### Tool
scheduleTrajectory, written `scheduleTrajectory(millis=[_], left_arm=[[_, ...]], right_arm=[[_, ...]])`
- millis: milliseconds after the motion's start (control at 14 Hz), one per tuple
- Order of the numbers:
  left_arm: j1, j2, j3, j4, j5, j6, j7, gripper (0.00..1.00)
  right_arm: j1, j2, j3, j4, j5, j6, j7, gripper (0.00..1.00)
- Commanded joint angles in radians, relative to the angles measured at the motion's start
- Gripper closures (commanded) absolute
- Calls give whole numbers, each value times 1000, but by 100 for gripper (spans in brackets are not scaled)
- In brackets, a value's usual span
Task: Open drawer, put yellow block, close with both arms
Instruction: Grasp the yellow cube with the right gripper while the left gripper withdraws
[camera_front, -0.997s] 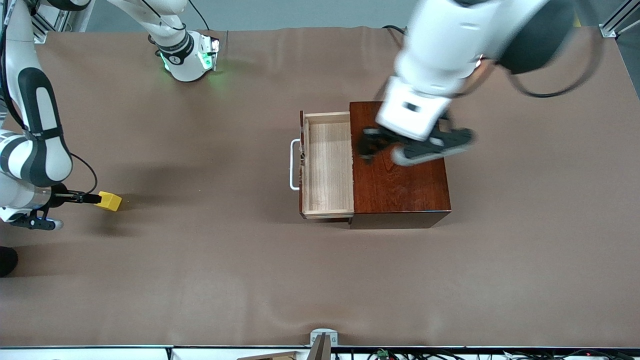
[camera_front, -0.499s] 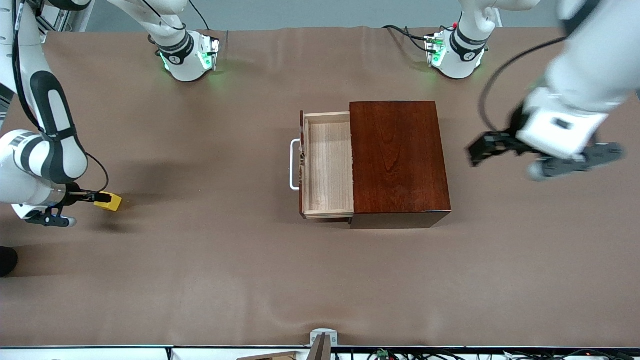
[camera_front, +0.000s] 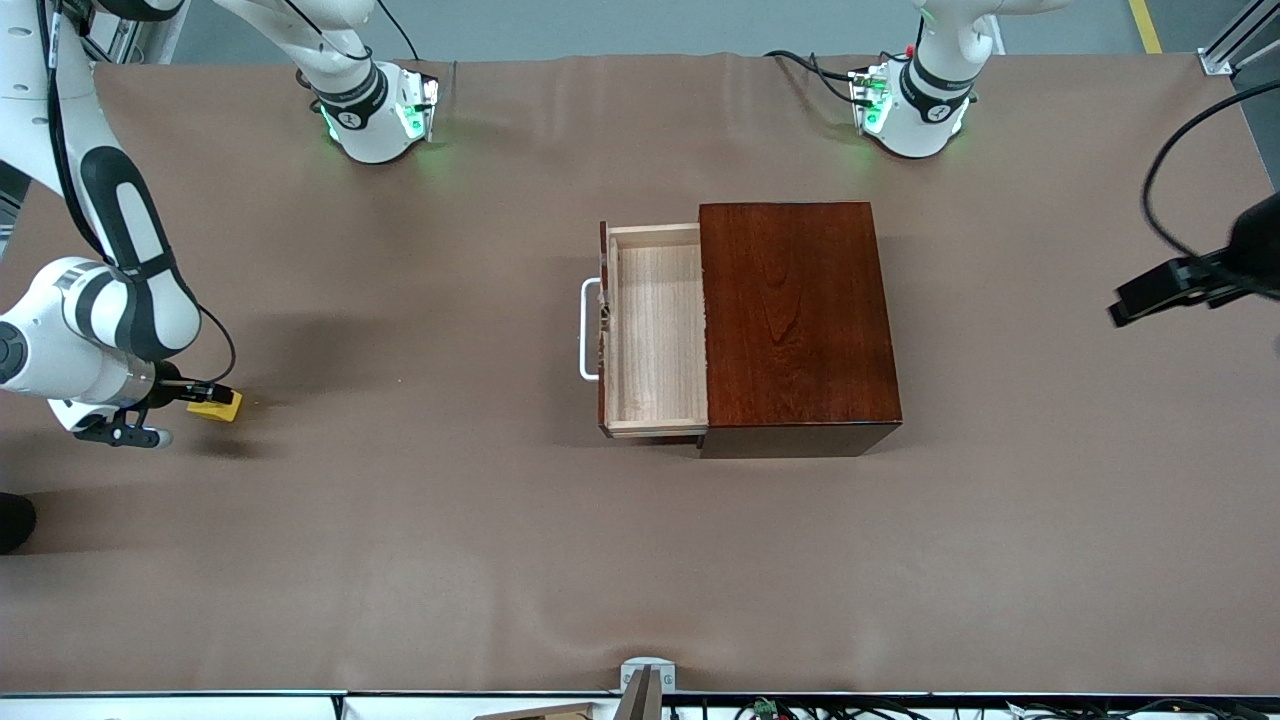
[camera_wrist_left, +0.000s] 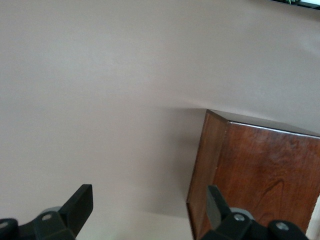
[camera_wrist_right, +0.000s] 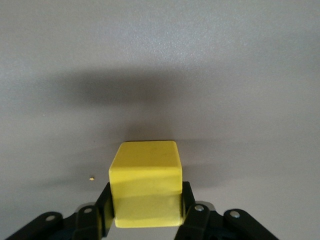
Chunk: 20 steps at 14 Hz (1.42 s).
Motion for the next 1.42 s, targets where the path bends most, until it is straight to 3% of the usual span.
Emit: scheduleTrajectory(millis=[0,356,641,926,1353], left_arm=[[55,-53,-4,-32,1,-29,121,0],[79,-105,-14,-109,1,-29,162,0],[59,-250,-14,-378,1,136,160,0],[43,-359,-14,-544,1,193,152,0],[54,-372,-9,-545,3,178,158,0]], right_arm=[[4,-27,3,-11,12,-5,13,98],[40,-102,6,16,12,-173,17,100],[73,-185,8,27,59,-302,53,100],[135,-246,8,47,62,-446,190,100],[221,-350,8,55,124,-601,352,99]])
